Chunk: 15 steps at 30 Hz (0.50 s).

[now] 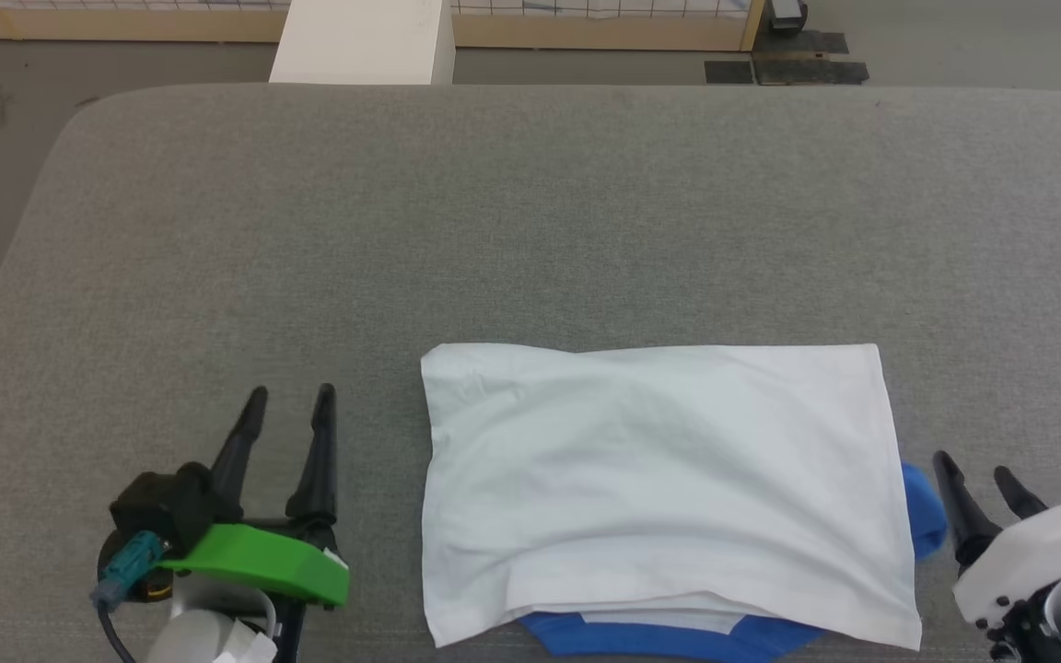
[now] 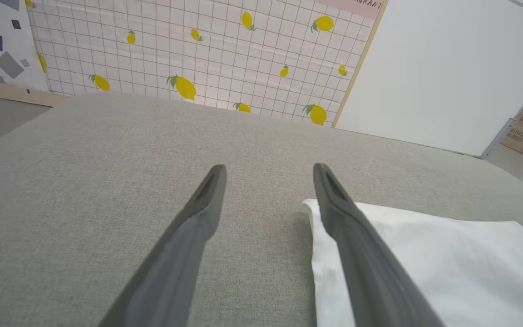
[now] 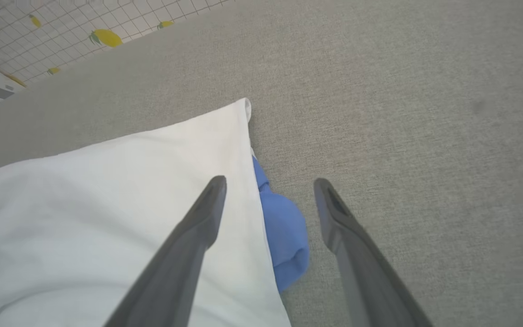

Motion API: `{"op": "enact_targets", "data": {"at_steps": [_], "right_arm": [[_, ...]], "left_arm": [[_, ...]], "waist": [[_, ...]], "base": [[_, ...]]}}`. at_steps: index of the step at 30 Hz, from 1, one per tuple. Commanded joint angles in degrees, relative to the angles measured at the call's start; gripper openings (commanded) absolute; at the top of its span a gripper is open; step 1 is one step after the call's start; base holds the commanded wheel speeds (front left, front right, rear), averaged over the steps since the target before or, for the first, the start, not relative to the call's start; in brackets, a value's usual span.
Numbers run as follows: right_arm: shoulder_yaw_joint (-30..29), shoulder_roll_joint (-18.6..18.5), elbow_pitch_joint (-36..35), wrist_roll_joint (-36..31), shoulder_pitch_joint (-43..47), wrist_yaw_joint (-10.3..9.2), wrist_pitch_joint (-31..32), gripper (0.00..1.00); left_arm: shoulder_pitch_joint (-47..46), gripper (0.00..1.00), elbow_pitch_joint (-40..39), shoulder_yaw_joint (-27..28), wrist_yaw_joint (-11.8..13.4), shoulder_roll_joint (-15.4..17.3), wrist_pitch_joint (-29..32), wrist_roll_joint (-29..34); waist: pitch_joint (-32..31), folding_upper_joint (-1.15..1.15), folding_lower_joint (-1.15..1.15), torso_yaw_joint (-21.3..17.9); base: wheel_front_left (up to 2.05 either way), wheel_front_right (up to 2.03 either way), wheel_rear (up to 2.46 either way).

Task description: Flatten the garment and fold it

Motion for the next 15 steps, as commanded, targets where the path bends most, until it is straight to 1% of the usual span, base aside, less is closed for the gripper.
{"op": "enact_targets", "data": {"at_steps": [1, 8, 13, 15], "right_arm": [[-0.26, 0.15, 1.89, 0.82, -1.83, -0.09, 0.7, 1.0], [-1.8, 0.16, 13.6, 3.35, -8.02, -0.09, 5.87, 1.0], [-1.15, 0.16, 19.66, 0.55, -10.77, -0.09, 10.63, 1.0], [-1.15, 0.16, 21.72, 0.63, -11.83, -0.09, 12.3, 1.0]], "left_arm": [[0.35, 1.0, -0.53, 1.3, 0.3, -0.93, -0.2, 1.84], [-1.63, 1.0, -2.11, 6.92, 0.77, -4.77, -0.2, 7.36], [-2.43, 1.0, -1.68, 9.42, -0.18, -6.05, -0.2, 9.02], [-2.57, 1.0, -1.37, 10.07, -0.61, -6.39, -0.2, 9.52]], "waist": [[0.22, 0.0, 0.0, 0.01], [1.08, 0.0, 0.0, 0.45], [1.52, 0.0, 0.0, 0.7], [1.74, 0.0, 0.0, 0.84]], "base": [[0.0, 0.0, 0.0], [0.0, 0.0, 0.0], [0.0, 0.0, 0.0], [0.0, 0.0, 0.0]]}}
